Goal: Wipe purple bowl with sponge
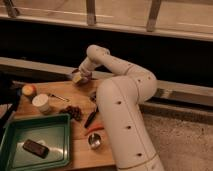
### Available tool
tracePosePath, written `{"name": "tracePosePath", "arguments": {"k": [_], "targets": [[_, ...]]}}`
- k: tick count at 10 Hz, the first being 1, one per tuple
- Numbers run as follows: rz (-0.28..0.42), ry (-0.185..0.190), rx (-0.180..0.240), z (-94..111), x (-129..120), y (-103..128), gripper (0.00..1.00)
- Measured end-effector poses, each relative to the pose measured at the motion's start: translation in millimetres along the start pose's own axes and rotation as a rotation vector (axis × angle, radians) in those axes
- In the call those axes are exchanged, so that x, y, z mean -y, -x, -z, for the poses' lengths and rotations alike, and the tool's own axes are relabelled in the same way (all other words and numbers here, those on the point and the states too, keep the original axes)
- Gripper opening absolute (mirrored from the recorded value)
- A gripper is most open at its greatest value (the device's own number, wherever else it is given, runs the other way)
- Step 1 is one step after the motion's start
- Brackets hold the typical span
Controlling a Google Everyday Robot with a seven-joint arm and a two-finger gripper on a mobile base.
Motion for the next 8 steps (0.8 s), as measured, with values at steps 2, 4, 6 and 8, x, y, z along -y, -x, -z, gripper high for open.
{"name": "tracePosePath", "arguments": {"k": [2, 4, 6, 8], "targets": [[-0.018, -0.021, -0.008, 11.9, -1.4, -12.1, 0.14], [-0.038, -0.055, -0.013, 26.1, 10.4, -21.8, 0.14], [-0.036, -0.08, -0.006, 23.9, 26.8, -10.7, 0.14], [-0.032, -0.089, 0.002, 14.1, 41.4, 6.1, 0.14]]}}
